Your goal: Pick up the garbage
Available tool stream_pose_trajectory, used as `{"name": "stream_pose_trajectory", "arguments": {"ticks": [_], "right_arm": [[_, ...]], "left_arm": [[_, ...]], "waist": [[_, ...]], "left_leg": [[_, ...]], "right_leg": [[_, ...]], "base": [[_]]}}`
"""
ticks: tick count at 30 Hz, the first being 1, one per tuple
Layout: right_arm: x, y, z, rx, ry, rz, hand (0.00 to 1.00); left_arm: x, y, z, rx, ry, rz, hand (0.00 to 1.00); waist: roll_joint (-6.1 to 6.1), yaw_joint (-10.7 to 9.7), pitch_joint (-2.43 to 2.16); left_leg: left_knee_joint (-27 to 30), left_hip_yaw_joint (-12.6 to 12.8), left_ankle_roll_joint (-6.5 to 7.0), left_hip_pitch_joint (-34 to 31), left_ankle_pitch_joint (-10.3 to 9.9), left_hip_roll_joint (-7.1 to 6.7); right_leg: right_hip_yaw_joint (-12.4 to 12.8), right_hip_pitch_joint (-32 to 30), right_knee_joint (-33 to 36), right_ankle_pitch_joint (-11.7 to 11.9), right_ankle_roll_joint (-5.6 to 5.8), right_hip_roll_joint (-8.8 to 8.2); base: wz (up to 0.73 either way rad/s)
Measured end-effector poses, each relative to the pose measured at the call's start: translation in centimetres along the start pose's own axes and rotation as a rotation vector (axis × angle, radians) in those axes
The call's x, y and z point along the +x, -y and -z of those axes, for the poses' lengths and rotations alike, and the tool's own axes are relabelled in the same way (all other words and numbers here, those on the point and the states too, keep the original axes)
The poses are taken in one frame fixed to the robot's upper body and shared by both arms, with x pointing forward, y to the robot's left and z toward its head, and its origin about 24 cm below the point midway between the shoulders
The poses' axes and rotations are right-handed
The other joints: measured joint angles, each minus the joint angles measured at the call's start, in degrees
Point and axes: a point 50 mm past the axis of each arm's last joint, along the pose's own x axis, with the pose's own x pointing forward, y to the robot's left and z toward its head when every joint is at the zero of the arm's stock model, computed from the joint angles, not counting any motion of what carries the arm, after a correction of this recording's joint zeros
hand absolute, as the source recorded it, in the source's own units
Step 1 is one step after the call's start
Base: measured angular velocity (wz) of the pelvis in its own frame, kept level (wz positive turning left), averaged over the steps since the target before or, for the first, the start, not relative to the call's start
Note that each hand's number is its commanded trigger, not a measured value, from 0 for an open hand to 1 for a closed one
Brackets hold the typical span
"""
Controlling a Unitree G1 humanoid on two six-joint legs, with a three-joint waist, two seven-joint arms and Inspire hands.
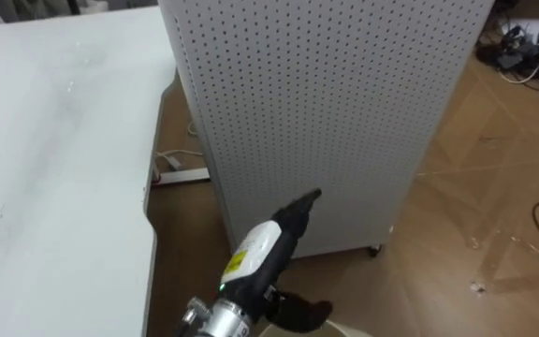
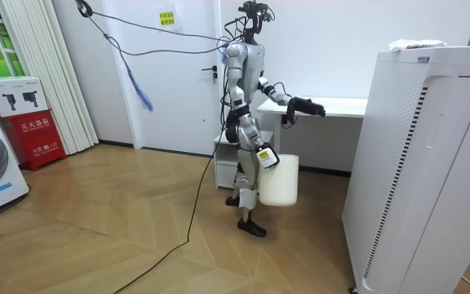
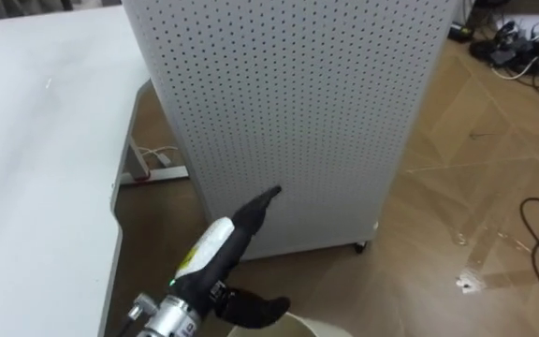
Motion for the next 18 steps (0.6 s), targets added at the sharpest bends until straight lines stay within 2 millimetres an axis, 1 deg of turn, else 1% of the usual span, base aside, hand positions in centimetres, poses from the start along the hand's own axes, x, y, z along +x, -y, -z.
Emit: {"name": "stream_pose_trajectory", "arguments": {"ticks": [2, 3, 5, 6, 7, 8, 9, 10, 11, 12, 13, 14, 15, 16, 17, 18], "right_arm": [[-0.3, 0.0, 0.6, 0.012, -0.010, 0.005, 1.00], [-0.4, 0.1, 1.0, 0.021, -0.016, 0.008, 1.00], [-0.5, -0.1, 1.0, 0.028, -0.009, 0.005, 1.00], [-0.5, -0.2, 1.0, 0.028, -0.008, 0.000, 1.00], [-0.5, -0.3, 1.1, 0.028, -0.011, -0.004, 1.00], [-0.5, -0.4, 1.2, 0.028, -0.013, -0.009, 1.00], [-0.6, -0.6, 1.3, 0.029, -0.018, -0.023, 1.00], [-0.6, -0.6, 1.4, 0.030, -0.023, -0.029, 1.00], [-0.6, -0.7, 1.5, 0.032, -0.026, -0.031, 1.00], [-0.6, -0.8, 1.6, 0.036, -0.027, -0.033, 1.00], [-0.7, -0.8, 1.8, 0.039, -0.032, -0.032, 1.00], [-0.8, -0.8, 1.9, 0.041, -0.036, -0.029, 1.00], [-0.9, -0.6, 2.2, 0.042, -0.043, -0.022, 1.00], [-0.9, -0.5, 2.3, 0.039, -0.046, -0.016, 1.00], [-0.9, -0.4, 2.3, 0.036, -0.046, -0.015, 1.00], [-0.9, -0.5, 2.2, 0.031, -0.040, -0.019, 1.00]], "left_arm": [[-0.1, -0.6, -0.3, 0.032, 0.026, -0.038, 0.00], [0.0, -1.1, -0.6, 0.055, 0.048, -0.066, 0.00], [0.2, -2.3, -1.0, 0.093, 0.077, -0.128, 0.00], [0.2, -3.0, -1.2, 0.104, 0.091, -0.175, 0.00], [0.3, -3.7, -1.4, 0.116, 0.102, -0.218, 0.00], [0.3, -3.9, -1.5, 0.128, 0.109, -0.237, 0.00], [0.4, -4.5, -1.7, 0.151, 0.121, -0.274, 0.00], [0.3, -5.0, -1.7, 0.174, 0.129, -0.303, 0.00], [0.3, -5.2, -1.8, 0.185, 0.136, -0.315, 0.00], [0.4, -5.7, -2.2, 0.204, 0.158, -0.345, 0.00], [0.4, -6.0, -2.6, 0.210, 0.180, -0.376, 0.00], [0.4, -6.1, -2.7, 0.207, 0.186, -0.390, 0.00], [0.4, -6.1, -2.8, 0.204, 0.195, -0.407, 0.00], [0.3, -6.3, -2.9, 0.211, 0.203, -0.426, 0.00], [0.3, -6.4, -2.9, 0.215, 0.205, -0.435, 0.00], [0.2, -6.6, -2.9, 0.232, 0.211, -0.445, 0.00]], "waist": [[0.01, -0.10, -0.11], [-0.11, 0.03, -0.19], [-0.45, 0.28, -0.40], [-0.63, 0.35, -0.50], [-0.80, 0.55, -0.75], [-0.93, 0.63, -0.86], [-1.28, 0.67, -1.01], [-1.32, 0.64, -1.06], [-1.30, 0.46, -1.14], [-1.34, 0.24, -1.21], [-1.41, 0.41, -1.24], [-1.25, 0.57, -1.17], [-1.13, 0.66, -1.24], [-1.68, 1.03, -1.26], [-1.61, 1.72, -1.31], [-1.42, 2.69, -1.34]], "left_leg": [[-0.52, 0.35, 0.11, 1.68, -0.05, 0.11], [-0.49, 0.81, 0.46, 2.32, -0.27, 0.19], [-0.42, 2.82, 0.47, 2.77, -0.28, 0.16], [-0.48, 4.58, 0.47, 3.13, -0.27, 0.17], [-0.50, 5.84, 0.48, 3.52, -0.28, 0.17], [-0.52, 6.53, 0.48, 3.82, -0.28, 0.20], [-0.68, 7.92, 0.51, 4.57, -0.30, 0.32], [-0.98, 8.77, 0.59, 5.39, -0.36, 0.86], [-1.25, 9.18, 0.75, 5.89, -0.47, 1.04], [-2.35, 10.41, 1.07, 6.81, -0.95, 1.52], [-2.85, 12.29, 0.89, 7.75, -1.28, 2.24], [-2.89, 13.87, 0.55, 8.42, -1.43, 2.89], [-3.08, 16.62, -0.34, 9.84, -1.61, 3.62], [-2.92, 17.35, -0.84, 11.27, -1.63, 3.10], [-2.54, 17.40, -1.06, 11.41, -1.73, 3.11], [-1.88, 16.36, -1.14, 11.20, -1.74, 3.33]], "right_leg": [[0.06, 1.47, -0.88, 0.08, 0.12, 0.35], [0.10, 1.86, -1.05, 0.12, 0.19, 0.52], [0.99, 1.72, -1.36, 0.54, 0.35, 0.74], [1.77, 1.75, -1.77, 1.06, 0.45, 0.97], [1.83, 1.92, -2.32, 1.63, 0.39, 1.10], [1.80, 2.08, -2.73, 2.01, 0.32, 1.17], [1.58, 2.48, -3.24, 2.53, 0.18, 1.29], [0.80, 3.67, -4.14, 3.05, 0.00, 1.39], [0.25, 4.23, -4.56, 3.23, -0.09, 1.46], [-0.16, 4.85, -4.56, 3.24, -0.16, 1.79], [-1.75, 5.16, -2.85, 2.09, -0.90, 1.67], [-3.23, 5.53, -0.42, 0.19, -1.18, 1.07], [-5.55, 6.43, 4.20, -3.97, -1.28, 0.17], [-6.17, 6.64, 5.36, -5.70, -1.32, -0.25], [-6.04, 6.70, 5.17, -5.87, -1.51, -0.01], [-4.94, 7.10, 4.07, -5.62, -1.91, 0.82]], "base": [[-0.14], [-0.22], [-0.35], [-0.51], [-0.53], [-0.57], [-0.49], [-0.42], [-0.22], [-0.09], [-0.04], [0.11], [0.07], [-0.04], [-0.34], [-0.44]]}}
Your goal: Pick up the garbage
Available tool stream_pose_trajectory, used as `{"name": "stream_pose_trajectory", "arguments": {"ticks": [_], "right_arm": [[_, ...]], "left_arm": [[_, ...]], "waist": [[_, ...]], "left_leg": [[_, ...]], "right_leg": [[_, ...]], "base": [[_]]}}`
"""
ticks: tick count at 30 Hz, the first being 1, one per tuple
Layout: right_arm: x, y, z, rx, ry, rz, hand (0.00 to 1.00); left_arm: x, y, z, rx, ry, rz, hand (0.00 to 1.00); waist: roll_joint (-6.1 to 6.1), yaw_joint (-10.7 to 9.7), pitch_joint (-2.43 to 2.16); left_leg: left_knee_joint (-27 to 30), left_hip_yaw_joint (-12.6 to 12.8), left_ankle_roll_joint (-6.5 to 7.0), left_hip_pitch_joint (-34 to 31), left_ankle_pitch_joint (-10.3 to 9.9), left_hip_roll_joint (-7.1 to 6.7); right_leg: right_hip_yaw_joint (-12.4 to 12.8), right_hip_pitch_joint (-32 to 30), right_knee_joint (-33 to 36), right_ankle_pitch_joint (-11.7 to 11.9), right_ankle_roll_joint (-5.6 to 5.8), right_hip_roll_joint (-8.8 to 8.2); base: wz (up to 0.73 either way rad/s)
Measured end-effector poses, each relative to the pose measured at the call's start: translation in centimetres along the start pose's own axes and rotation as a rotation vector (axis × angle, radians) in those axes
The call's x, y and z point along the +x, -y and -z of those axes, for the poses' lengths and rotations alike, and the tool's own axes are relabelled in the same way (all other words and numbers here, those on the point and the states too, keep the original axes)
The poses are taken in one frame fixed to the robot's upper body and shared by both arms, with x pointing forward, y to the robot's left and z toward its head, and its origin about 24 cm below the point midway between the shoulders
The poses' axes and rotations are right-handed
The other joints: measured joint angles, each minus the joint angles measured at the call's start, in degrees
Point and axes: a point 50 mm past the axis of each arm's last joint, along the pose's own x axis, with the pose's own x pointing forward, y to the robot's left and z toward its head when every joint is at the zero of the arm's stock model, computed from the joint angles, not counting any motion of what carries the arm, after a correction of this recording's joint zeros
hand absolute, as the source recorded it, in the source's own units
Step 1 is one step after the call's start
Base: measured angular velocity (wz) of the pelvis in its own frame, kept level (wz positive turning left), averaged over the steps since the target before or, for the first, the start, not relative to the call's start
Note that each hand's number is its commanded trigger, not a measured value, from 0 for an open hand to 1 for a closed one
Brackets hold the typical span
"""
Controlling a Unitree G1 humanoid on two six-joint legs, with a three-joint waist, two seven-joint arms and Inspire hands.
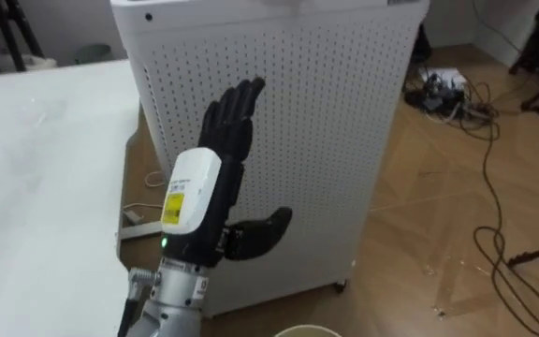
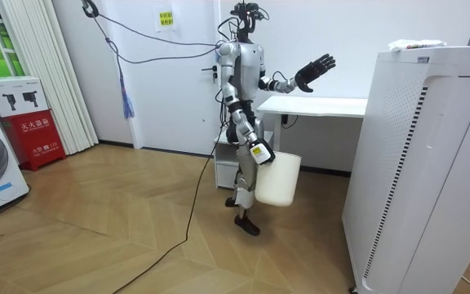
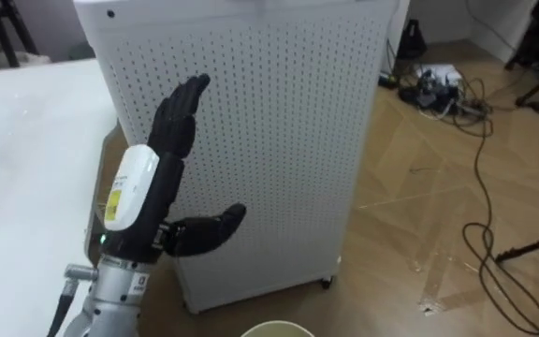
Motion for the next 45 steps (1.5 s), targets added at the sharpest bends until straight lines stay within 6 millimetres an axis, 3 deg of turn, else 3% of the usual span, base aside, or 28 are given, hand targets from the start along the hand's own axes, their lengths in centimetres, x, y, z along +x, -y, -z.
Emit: {"name": "stream_pose_trajectory", "arguments": {"ticks": [1, 3, 8, 11, 12, 13, 14, 15, 16, 17, 18, 19, 20, 21, 22, 23, 24, 25, 28, 30, 33, 36, 39, 42, 45], "right_arm": [[0.0, -0.3, -0.1, -0.013, 0.002, -0.017, 1.00], [0.0, -0.4, -0.2, -0.019, 0.011, -0.033, 1.00], [-0.2, -0.1, -0.2, -0.043, 0.012, -0.045, 1.00], [-0.3, 0.2, -0.1, -0.059, 0.007, -0.039, 1.00], [-0.3, 0.5, 0.0, -0.071, 0.004, -0.034, 1.00], [-0.4, 0.7, 0.1, -0.075, 0.001, -0.026, 1.00], [-0.4, 0.7, 0.2, -0.078, -0.003, -0.022, 1.00], [-0.6, 0.9, 0.6, -0.074, -0.012, -0.012, 1.00], [-0.7, 1.2, 0.8, -0.066, -0.016, 0.011, 1.00], [-0.8, 1.4, 0.9, -0.068, -0.018, 0.020, 1.00], [-0.8, 1.7, 0.9, -0.074, -0.019, 0.036, 1.00], [-0.9, 2.0, 0.9, -0.086, -0.020, 0.049, 1.00], [-0.9, 2.1, 1.0, -0.092, -0.023, 0.051, 1.00], [-1.0, 2.3, 1.1, -0.093, -0.026, 0.061, 1.00], [-1.1, 2.4, 1.2, -0.093, -0.032, 0.067, 1.00], [-1.1, 2.5, 1.3, -0.093, -0.036, 0.068, 1.00], [-1.2, 2.5, 1.6, -0.093, -0.044, 0.070, 1.00], [-1.3, 2.5, 1.9, -0.091, -0.056, 0.069, 1.00], [-1.4, 2.5, 2.2, -0.093, -0.072, 0.070, 1.00], [-1.6, 2.3, 2.2, -0.099, -0.060, 0.065, 1.00], [-1.6, 2.2, 2.1, -0.113, -0.049, 0.058, 1.00], [-1.4, 1.8, 1.7, -0.132, -0.037, 0.045, 1.00], [-1.3, 1.5, 0.9, -0.134, -0.007, 0.036, 1.00], [-1.2, 1.2, 0.7, -0.132, 0.000, 0.020, 1.00], [-1.2, 1.2, 0.5, -0.133, 0.008, 0.008, 1.00]], "left_arm": [[0.0, -0.2, 0.1, 0.017, 0.006, -0.005, 0.00], [0.2, -0.7, 0.1, 0.034, 0.020, -0.013, 0.00], [0.4, -1.7, -0.3, 0.035, 0.051, -0.062, 0.00], [0.5, -2.2, 0.0, 0.051, 0.048, -0.084, 0.00], [0.6, -2.3, -0.1, 0.054, 0.056, -0.095, 0.00], [0.7, -2.5, 0.0, 0.056, 0.057, -0.107, 0.00], [0.7, -2.5, 0.0, 0.054, 0.054, -0.110, 0.00], [0.6, -2.4, 0.1, 0.051, 0.051, -0.108, 0.00], [0.6, -2.5, 0.0, 0.048, 0.056, -0.114, 0.00], [0.6, -2.6, 0.0, 0.048, 0.057, -0.119, 0.00], [0.7, -2.7, 0.1, 0.053, 0.059, -0.127, 0.00], [0.7, -2.9, 0.1, 0.063, 0.062, -0.137, 0.00], [0.8, -3.1, 0.2, 0.066, 0.061, -0.143, 0.00], [0.9, -3.5, 0.3, 0.073, 0.063, -0.161, 0.00], [1.1, -3.9, 0.2, 0.077, 0.072, -0.182, 0.00], [1.1, -4.1, 0.1, 0.081, 0.079, -0.193, 0.00], [1.2, -4.4, -0.1, 0.092, 0.095, -0.211, 0.00], [1.3, -4.7, -0.4, 0.105, 0.118, -0.231, 0.00], [1.6, -5.9, -1.2, 0.172, 0.205, -0.284, 0.00], [1.7, -6.6, -1.5, 0.205, 0.238, -0.310, 0.00], [2.0, -7.5, -2.3, 0.224, 0.283, -0.343, 0.00], [2.4, -7.7, -3.2, 0.250, 0.331, -0.355, 0.00], [2.6, -7.4, -3.5, 0.295, 0.367, -0.341, 0.00], [3.1, -7.4, -3.9, 0.305, 0.397, -0.350, 0.00], [3.5, -7.5, -4.1, 0.330, 0.422, -0.369, 0.00]], "waist": [[0.01, 0.34, -0.02], [-0.29, 0.41, -0.06], [-0.66, 0.95, 0.11], [-0.93, 1.43, 0.31], [-0.54, 1.60, 0.29], [-0.25, 1.59, 0.45], [-0.29, 1.54, 0.55], [-0.44, 1.45, 0.58], [-0.46, 1.22, 0.58], [-0.42, 1.25, 0.56], [-0.45, 1.76, 0.56], [-0.46, 2.33, 0.56], [-0.41, 2.73, 0.53], [-0.27, 2.85, 0.44], [-0.38, 2.59, 0.33], [-0.42, 2.57, 0.26], [-0.60, 2.85, 0.09], [-0.58, 3.29, -0.35], [-1.25, 4.74, -0.42], [-1.86, 5.18, -0.63], [-1.81, 5.53, -0.56], [-1.47, 5.50, -0.41], [-1.20, 5.04, -0.18], [-0.93, 5.19, 0.04], [-0.09, 5.32, 0.41]], "left_leg": [[0.61, -2.14, -0.04, -0.26, 0.01, 0.28], [1.71, -3.45, -0.11, -0.75, -0.03, 0.69], [6.97, -1.78, -1.23, -0.57, -0.69, 2.50], [21.76, -3.64, -2.25, -4.55, -1.00, 5.31], [29.52, -6.10, -3.23, -7.53, 0.04, 6.88], [36.93, -9.69, -3.21, -11.19, 2.66, 7.83], [39.90, -11.25, -2.93, -12.65, 4.30, 8.01], [43.80, -14.70, -2.65, -15.69, 4.73, 7.76], [44.13, -16.41, -1.64, -18.43, 4.05, 7.00], [43.19, -17.00, -1.51, -19.94, 3.87, 6.57], [39.88, -17.83, -1.67, -22.61, 3.80, 5.28], [34.11, -19.36, -2.07, -24.53, 4.04, 3.61], [30.46, -20.11, -2.39, -25.18, 4.24, 2.84], [22.08, -21.88, -3.34, -25.95, 5.29, 2.13], [13.60, -23.64, -3.73, -26.01, 7.08, 1.38], [10.16, -24.38, -3.54, -25.91, 8.32, 0.94], [5.98, -25.34, -3.50, -25.62, 11.71, 0.55], [3.87, -25.40, -3.57, -24.17, 15.24, 0.08], [3.12, -24.91, -1.53, -21.79, 18.65, -1.19], [4.20, -24.44, -0.71, -21.43, 17.41, -2.08], [7.26, -23.99, 0.28, -21.40, 13.66, -3.47], [11.03, -23.55, 1.34, -21.18, 9.76, -5.15], [13.88, -22.46, 2.90, -20.75, 6.68, -6.55], [14.76, -21.88, 4.54, -19.66, 4.29, -8.13], [15.46, -21.75, 6.05, -18.76, 2.37, -8.93]], "right_leg": [[0.26, 0.38, -1.09, 0.32, -0.42, 0.58], [0.51, 0.56, -1.66, 0.48, -0.63, 1.02], [0.39, 1.56, -1.03, -0.75, -1.67, 1.91], [1.82, 2.42, 1.84, -4.11, -2.38, 2.39], [2.55, 2.47, 3.20, -4.98, -3.01, 3.23], [3.45, 3.01, 4.72, -5.75, -3.84, 4.07], [3.80, 3.27, 5.32, -6.30, -4.16, 4.32], [4.95, 3.79, 6.06, -7.26, -4.30, 4.94], [5.62, 4.03, 6.38, -7.95, -4.13, 5.12], [6.18, 4.07, 6.43, -8.20, -3.93, 5.13], [7.65, 4.12, 6.40, -8.35, -3.74, 5.07], [9.11, 4.21, 6.27, -8.47, -3.52, 5.02], [9.55, 4.28, 6.19, -8.52, -3.53, 4.99], [9.89, 4.38, 6.17, -8.81, -3.48, 4.88], [10.44, 4.62, 6.42, -9.59, -3.16, 4.94], [10.81, 4.75, 6.47, -9.91, -2.99, 4.95], [11.71, 5.57, 6.37, -10.43, -2.58, 4.94], [12.77, 5.79, 6.26, -10.81, -1.81, 4.84], [13.97, 8.08, 4.09, -11.37, -0.89, 4.00], [13.19, 9.52, 2.22, -11.74, -0.22, 2.50], [11.00, 11.36, 1.09, -12.77, 1.26, 0.23], [10.85, 13.57, 1.51, -14.71, 2.47, -1.64], [10.33, 13.31, 6.85, -16.17, 4.11, -3.81], [8.89, 11.41, 14.06, -16.11, 4.35, -6.19], [7.84, 11.08, 16.27, -14.91, 6.46, -7.11]], "base": [[-0.38], [-0.19], [-0.18], [-0.30], [-0.35], [-0.34], [-0.22], [-0.19], [-0.23], [-0.45], [-0.63], [-0.69], [-0.67], [-0.46], [-0.36], [-0.29], [-0.35], [-0.38], [-0.37], [-0.08], [-0.03], [0.03], [0.04], [0.08], [0.05]]}}
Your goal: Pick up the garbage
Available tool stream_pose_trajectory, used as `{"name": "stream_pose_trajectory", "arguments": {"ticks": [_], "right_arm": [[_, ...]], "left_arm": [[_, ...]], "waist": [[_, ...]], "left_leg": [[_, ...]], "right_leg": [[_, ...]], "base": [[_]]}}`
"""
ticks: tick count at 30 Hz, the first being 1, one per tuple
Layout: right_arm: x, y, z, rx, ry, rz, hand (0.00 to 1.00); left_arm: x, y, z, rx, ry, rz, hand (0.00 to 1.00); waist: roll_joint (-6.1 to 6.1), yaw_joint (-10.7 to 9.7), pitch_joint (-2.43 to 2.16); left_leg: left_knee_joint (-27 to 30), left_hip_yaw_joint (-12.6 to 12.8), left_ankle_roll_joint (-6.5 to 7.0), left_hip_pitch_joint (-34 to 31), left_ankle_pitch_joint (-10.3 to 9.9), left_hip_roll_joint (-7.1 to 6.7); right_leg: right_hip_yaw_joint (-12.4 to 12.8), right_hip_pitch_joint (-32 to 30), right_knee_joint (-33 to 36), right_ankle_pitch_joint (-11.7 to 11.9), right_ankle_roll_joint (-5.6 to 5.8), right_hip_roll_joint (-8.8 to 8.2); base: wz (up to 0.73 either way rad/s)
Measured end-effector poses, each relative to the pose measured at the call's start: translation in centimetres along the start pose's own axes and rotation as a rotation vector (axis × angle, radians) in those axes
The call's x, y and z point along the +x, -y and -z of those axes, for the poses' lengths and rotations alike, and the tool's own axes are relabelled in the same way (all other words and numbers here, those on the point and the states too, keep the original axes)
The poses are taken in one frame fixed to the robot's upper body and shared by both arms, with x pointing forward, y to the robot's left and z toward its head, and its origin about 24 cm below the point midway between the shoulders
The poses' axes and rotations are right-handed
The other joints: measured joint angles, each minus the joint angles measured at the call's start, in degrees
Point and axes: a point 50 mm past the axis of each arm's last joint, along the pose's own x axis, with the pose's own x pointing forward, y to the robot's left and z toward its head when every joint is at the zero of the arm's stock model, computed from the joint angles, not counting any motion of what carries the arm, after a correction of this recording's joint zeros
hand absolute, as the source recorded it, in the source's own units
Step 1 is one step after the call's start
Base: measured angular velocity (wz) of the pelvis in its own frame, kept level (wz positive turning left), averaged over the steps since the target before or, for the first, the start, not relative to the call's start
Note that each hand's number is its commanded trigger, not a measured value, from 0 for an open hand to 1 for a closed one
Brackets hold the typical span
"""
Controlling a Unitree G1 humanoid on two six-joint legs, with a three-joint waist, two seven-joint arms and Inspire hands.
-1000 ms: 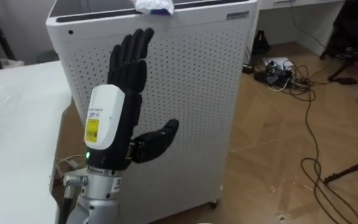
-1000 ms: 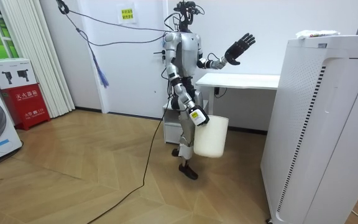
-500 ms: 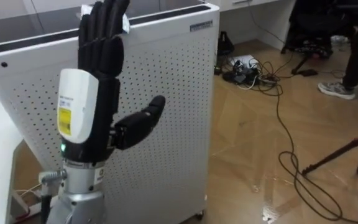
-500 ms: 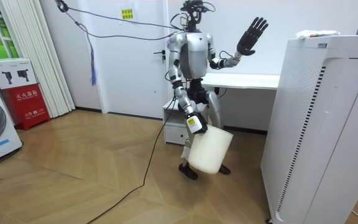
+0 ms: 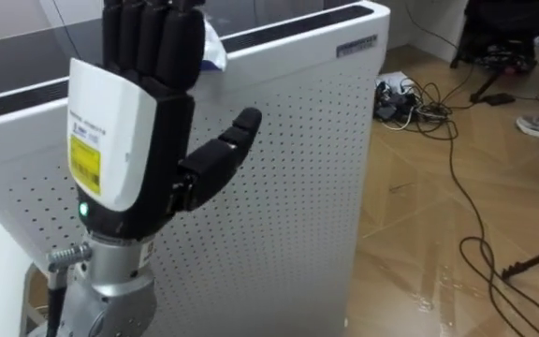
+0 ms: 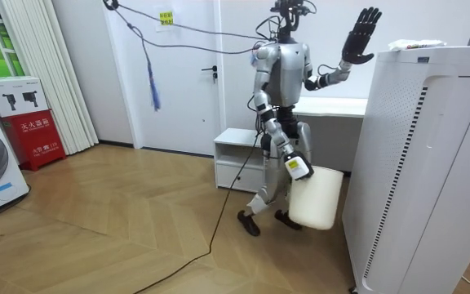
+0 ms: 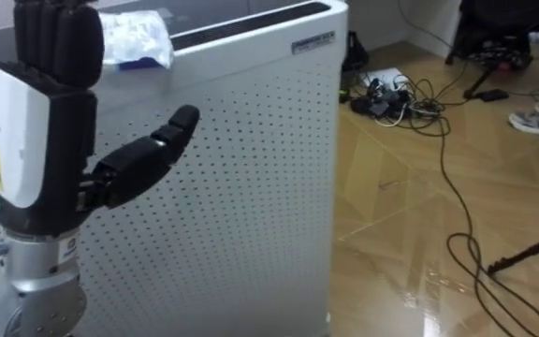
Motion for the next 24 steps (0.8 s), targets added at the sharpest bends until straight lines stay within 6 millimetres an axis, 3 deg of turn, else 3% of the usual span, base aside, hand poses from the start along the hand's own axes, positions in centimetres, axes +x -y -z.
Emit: {"name": "stream_pose_trajectory", "arguments": {"ticks": [2, 3, 4, 5, 6, 7, 10, 17, 24], "right_arm": [[0.0, 0.0, 0.0, -0.004, -0.001, -0.003, 1.00], [0.0, 0.0, -0.1, -0.006, 0.000, -0.007, 1.00], [0.0, 0.0, 0.0, -0.015, -0.001, -0.014, 1.00], [0.0, -0.1, 0.0, -0.025, -0.002, -0.020, 1.00], [0.0, -0.2, 0.0, -0.037, -0.005, -0.025, 1.00], [0.0, -0.2, 0.2, -0.036, -0.012, -0.027, 1.00], [0.0, -0.2, 0.3, -0.037, -0.017, -0.042, 1.00], [-0.1, 0.0, 0.6, -0.039, -0.042, -0.041, 1.00], [0.0, 0.0, 0.3, -0.043, -0.035, -0.053, 1.00]], "left_arm": [[0.2, 0.0, 0.0, 0.010, 0.009, -0.007, 0.00], [0.2, 0.0, 0.0, 0.016, 0.004, -0.008, 0.00], [0.2, 0.0, 0.1, 0.023, -0.001, -0.008, 0.00], [0.2, 0.0, 0.1, 0.025, -0.001, -0.008, 0.00], [0.2, -0.1, 0.2, 0.026, 0.000, -0.008, 0.00], [0.1, 0.0, 0.1, 0.023, -0.002, -0.002, 0.00], [0.7, -0.7, -0.2, 0.028, 0.031, -0.032, 0.00], [1.1, -1.5, -0.4, 0.053, 0.073, -0.032, 0.00], [0.3, -1.5, -0.1, 0.076, 0.055, 0.034, 0.00]], "waist": [[0.68, 0.11, 0.24], [1.53, 0.35, 0.57], [1.98, 0.49, 0.49], [1.91, 0.50, 0.46], [1.49, 0.58, 0.46], [1.48, 0.28, 0.43], [1.26, 1.51, -0.31], [0.70, 3.46, -0.44], [0.64, 3.56, -0.43]], "left_leg": [[-0.12, -1.31, 0.53, 0.48, -0.26, -0.23], [-0.84, -3.82, 0.60, 0.80, -0.22, -0.25], [-1.52, -5.32, 0.62, 0.86, -0.17, -0.15], [-1.72, -5.39, 0.62, 0.99, -0.17, -0.18], [-2.06, -5.40, 0.61, 1.33, -0.17, -0.46], [-2.43, -5.95, 0.53, 1.95, -0.14, -0.55], [-4.05, -6.75, -0.21, 1.93, 0.36, -0.17], [-6.27, -7.58, -0.65, 4.49, 0.66, 0.41], [-7.56, -8.38, -1.11, 5.61, 0.94, 0.65]], "right_leg": [[-0.78, -0.08, -0.31, 0.36, 0.85, 0.05], [-0.90, -0.79, -2.66, -0.62, 0.60, 0.59], [-1.32, -2.40, -5.71, -0.73, 0.48, 1.07], [-1.37, -3.04, -7.66, -0.40, 0.53, 1.03], [-1.58, -3.77, -12.54, 2.53, 0.61, 0.91], [-1.93, -3.83, -13.13, 4.83, 1.19, 1.29], [-3.10, -2.38, -16.87, 5.94, 0.68, 2.15], [-4.49, 1.78, -22.07, 7.01, 0.22, 3.08], [-5.37, 3.72, -24.50, 7.83, -0.06, 3.65]], "base": [[0.02], [-0.09], [-0.09], [0.00], [0.21], [0.21], [0.07], [0.07], [0.05]]}}
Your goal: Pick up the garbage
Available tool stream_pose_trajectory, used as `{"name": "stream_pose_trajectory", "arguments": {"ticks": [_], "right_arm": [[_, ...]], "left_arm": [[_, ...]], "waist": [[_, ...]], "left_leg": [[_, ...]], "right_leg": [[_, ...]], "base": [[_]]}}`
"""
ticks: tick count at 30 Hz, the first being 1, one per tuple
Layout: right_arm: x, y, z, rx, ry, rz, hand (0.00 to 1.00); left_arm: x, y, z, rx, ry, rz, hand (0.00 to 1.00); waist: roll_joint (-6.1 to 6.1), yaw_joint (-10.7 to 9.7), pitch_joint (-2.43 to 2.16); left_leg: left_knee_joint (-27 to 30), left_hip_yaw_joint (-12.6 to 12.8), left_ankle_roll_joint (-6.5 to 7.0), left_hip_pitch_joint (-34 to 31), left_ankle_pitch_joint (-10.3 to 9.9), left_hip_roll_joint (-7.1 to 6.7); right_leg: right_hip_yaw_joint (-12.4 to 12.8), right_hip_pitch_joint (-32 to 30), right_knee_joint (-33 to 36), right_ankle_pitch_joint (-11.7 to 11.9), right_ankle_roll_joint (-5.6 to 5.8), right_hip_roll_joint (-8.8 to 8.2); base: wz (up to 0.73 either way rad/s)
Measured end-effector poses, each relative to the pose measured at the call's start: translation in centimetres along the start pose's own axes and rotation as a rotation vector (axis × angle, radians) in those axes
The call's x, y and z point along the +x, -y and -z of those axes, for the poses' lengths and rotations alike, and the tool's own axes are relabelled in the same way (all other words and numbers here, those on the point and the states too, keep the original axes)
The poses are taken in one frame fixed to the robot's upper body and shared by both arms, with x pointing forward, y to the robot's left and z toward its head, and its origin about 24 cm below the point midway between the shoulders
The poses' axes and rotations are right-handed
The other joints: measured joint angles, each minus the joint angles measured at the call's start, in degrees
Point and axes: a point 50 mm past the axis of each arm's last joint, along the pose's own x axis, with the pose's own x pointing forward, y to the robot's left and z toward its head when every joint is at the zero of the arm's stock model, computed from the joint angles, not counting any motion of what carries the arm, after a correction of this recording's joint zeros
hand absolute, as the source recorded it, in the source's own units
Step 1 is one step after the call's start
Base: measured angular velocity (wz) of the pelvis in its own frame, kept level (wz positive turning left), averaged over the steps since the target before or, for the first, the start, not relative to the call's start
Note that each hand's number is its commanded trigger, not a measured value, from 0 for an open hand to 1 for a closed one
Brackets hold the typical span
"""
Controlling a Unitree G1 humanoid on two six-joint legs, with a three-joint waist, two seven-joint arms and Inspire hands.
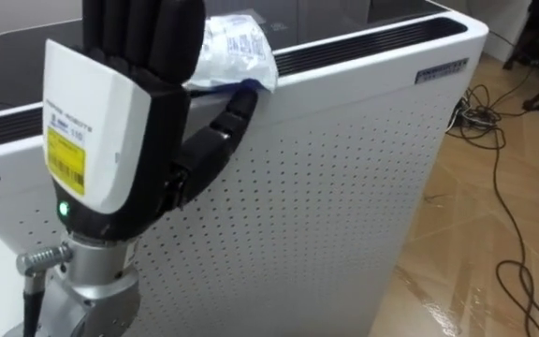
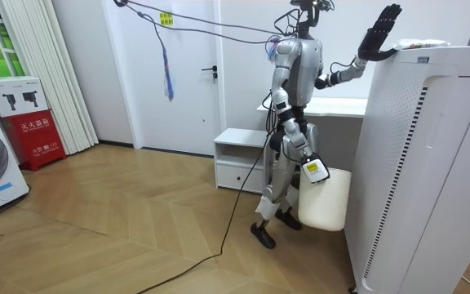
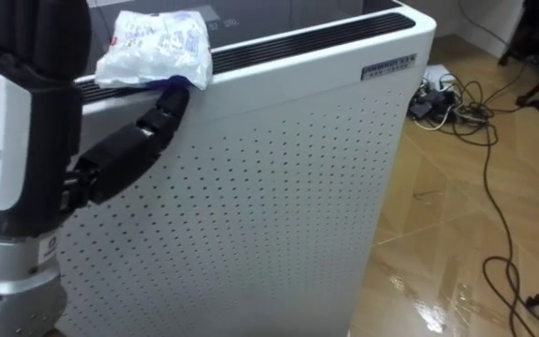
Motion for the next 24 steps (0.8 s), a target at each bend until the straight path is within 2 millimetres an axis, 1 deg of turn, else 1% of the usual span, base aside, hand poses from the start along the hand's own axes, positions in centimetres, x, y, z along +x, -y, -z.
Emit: {"name": "stream_pose_trajectory", "arguments": {"ticks": [2, 5, 7, 8, 12, 16, 24], "right_arm": [[0.0, 0.0, 0.0, -0.001, 0.000, -0.004, 1.00], [0.0, 0.1, -0.2, -0.006, 0.010, -0.008, 1.00], [0.0, 0.3, -0.7, -0.012, 0.025, -0.016, 1.00], [0.0, 0.3, -0.7, -0.013, 0.026, -0.018, 1.00], [0.0, 0.3, -0.7, -0.017, 0.026, -0.044, 1.00], [0.0, 0.2, -0.7, -0.017, 0.026, -0.069, 1.00], [0.0, 0.2, -0.9, -0.018, 0.031, -0.062, 1.00]], "left_arm": [[-0.1, 0.0, 0.0, 0.009, 0.005, 0.006, 0.00], [-0.5, -0.1, -0.1, 0.014, 0.001, 0.021, 0.00], [-0.8, -0.1, -0.1, 0.014, -0.005, 0.030, 0.70], [-0.8, -0.1, -0.1, 0.014, -0.005, 0.030, 1.00], [-0.9, 0.0, -0.1, 0.016, -0.008, 0.041, 1.00], [-1.5, 0.1, -0.1, 0.018, -0.020, 0.091, 1.00], [-2.3, 0.3, 0.0, 0.024, -0.040, 0.176, 1.00]], "waist": [[0.01, 0.04, -0.01], [0.01, 0.36, -0.02], [0.02, 0.68, -0.03], [0.01, 0.72, -0.03], [0.02, 1.34, -0.03], [0.04, 1.29, -0.04], [0.02, 1.21, -0.03]], "left_leg": [[-0.23, -0.48, -0.17, 0.27, 0.10, 0.02], [-0.35, -1.00, -0.46, 0.23, 0.28, 0.12], [-0.68, -1.40, -0.71, 0.24, 0.45, 0.19], [-0.73, -1.48, -0.76, 0.25, 0.49, 0.20], [-0.75, -1.77, -0.87, 0.21, 0.60, 0.21], [-0.71, -1.87, -0.87, 0.20, 0.63, 0.20], [-0.69, -1.96, -0.89, 0.17, 0.66, 0.19]], "right_leg": [[-0.68, 0.63, -0.56, 0.21, -0.10, 0.13], [-0.97, 0.64, -0.55, 0.26, -0.19, 0.32], [-1.35, 0.58, -0.53, 0.36, -0.36, 0.43], [-1.45, 0.60, -0.53, 0.38, -0.39, 0.45], [-1.85, 0.69, -0.52, 0.48, -0.54, 0.50], [-2.07, 0.71, -0.52, 0.48, -0.55, 0.48], [-2.49, 0.79, -0.51, 0.48, -0.55, 0.41]], "base": [[0.10], [0.08], [0.07], [0.07], [0.04], [0.00], [0.00]]}}
